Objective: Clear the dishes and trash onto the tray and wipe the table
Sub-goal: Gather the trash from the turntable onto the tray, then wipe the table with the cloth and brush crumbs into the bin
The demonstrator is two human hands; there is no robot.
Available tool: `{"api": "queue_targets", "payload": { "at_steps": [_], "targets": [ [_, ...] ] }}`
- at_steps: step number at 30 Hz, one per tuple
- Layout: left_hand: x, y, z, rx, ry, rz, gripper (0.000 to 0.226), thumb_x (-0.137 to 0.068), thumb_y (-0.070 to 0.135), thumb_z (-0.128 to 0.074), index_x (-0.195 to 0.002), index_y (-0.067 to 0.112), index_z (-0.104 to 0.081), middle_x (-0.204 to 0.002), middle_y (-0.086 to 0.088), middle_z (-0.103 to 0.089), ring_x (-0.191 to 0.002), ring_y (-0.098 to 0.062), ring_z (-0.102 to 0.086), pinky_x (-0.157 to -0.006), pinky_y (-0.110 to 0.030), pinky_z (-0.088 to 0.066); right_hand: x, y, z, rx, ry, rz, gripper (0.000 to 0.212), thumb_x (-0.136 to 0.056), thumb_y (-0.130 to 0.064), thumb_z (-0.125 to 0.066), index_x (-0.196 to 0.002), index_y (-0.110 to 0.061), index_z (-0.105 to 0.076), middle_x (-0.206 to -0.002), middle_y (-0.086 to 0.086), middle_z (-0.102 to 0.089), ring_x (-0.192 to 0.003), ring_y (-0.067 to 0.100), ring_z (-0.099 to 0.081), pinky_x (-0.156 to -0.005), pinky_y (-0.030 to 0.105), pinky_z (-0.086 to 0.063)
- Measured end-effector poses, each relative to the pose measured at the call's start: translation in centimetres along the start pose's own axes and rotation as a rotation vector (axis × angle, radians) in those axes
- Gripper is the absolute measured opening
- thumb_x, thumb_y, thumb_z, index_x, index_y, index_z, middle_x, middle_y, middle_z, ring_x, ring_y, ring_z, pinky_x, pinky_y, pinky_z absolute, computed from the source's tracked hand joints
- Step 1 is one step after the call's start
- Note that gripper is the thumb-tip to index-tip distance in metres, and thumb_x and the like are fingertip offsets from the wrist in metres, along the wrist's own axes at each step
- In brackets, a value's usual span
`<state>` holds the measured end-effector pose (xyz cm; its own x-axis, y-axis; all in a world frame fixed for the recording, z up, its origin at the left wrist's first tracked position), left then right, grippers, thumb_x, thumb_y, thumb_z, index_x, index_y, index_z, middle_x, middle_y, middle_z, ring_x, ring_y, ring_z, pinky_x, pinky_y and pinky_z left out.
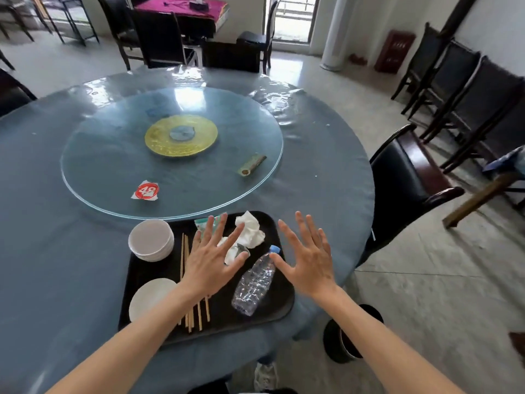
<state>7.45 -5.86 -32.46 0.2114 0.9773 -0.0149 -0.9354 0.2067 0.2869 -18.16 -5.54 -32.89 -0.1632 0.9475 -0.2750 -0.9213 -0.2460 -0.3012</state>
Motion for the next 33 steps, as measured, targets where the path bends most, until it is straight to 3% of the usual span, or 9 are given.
{"api": "queue_targets", "payload": {
  "at_steps": [6, 17, 22, 27, 33],
  "targets": [
    [0.4, 1.5, 0.5, 0.038, -0.030, -0.187, 0.072, -0.087, 0.082, -0.011, -0.154, 0.057, 0.004, -0.166, 0.010, 0.024, -0.152, -0.021, 0.027, -0.125, -0.049, 0.008, 4.7, 0.3, 2.2, 0.007, -0.019, -0.198, 0.078, -0.091, -0.076, -0.040, -0.161, -0.051, -0.017, -0.174, -0.009, 0.005, -0.160, 0.016, 0.009, -0.127, 0.046, -0.007],
    [6.2, 6.3, 0.9, 0.105, -0.134, -0.559, 0.070, -0.091, 0.076, -0.019, -0.155, 0.056, -0.001, -0.169, 0.010, 0.012, -0.155, -0.022, 0.020, -0.125, -0.051, 0.000, 19.4, -5.4, 6.3, 0.109, 0.108, -0.611, 0.079, -0.091, -0.079, -0.033, -0.162, -0.049, -0.017, -0.173, -0.005, 0.002, -0.160, 0.019, 0.006, -0.127, 0.045, -0.005],
    [10.2, 10.9, -0.1, 0.123, -0.210, -0.754, 0.069, -0.091, 0.076, -0.016, -0.155, 0.057, 0.001, -0.168, 0.013, 0.017, -0.152, -0.019, 0.027, -0.126, -0.052, 0.003, 27.5, -6.7, 9.0, 0.177, 0.177, -0.783, 0.078, -0.092, -0.077, -0.036, -0.162, -0.045, -0.023, -0.174, -0.001, -0.003, -0.161, 0.022, 0.003, -0.127, 0.051, -0.011],
    [15.7, 16.9, -2.2, 0.108, -0.292, -0.944, 0.069, -0.092, 0.074, -0.016, -0.156, 0.054, 0.001, -0.168, 0.012, 0.018, -0.153, -0.022, 0.025, -0.124, -0.052, 0.002, 37.4, -8.3, 12.1, 0.227, 0.257, -0.960, 0.077, -0.094, -0.078, -0.036, -0.162, -0.047, -0.017, -0.175, -0.002, 0.000, -0.161, 0.021, 0.005, -0.127, 0.051, -0.012],
    [26.2, 24.9, -4.6, 0.115, -0.402, -1.174, 0.071, -0.090, 0.075, -0.014, -0.155, 0.054, 0.006, -0.167, 0.010, 0.020, -0.153, -0.024, 0.023, -0.124, -0.052, 0.001, 51.4, -12.2, 15.6, 0.300, 0.339, -1.172, 0.077, -0.094, -0.078, -0.032, -0.163, -0.044, -0.020, -0.175, 0.002, -0.005, -0.161, 0.025, -0.001, -0.126, 0.053, -0.015]
  ]
}}
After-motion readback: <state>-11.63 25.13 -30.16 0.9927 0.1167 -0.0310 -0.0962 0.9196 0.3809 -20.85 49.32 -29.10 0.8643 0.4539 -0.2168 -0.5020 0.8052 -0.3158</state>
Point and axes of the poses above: each hand's wrist, its own x-axis away from the middle knuckle, its own z-axis out of the back of the hand, y = z × x, the point moved 1 cm from there along -x, towards the middle knuckle
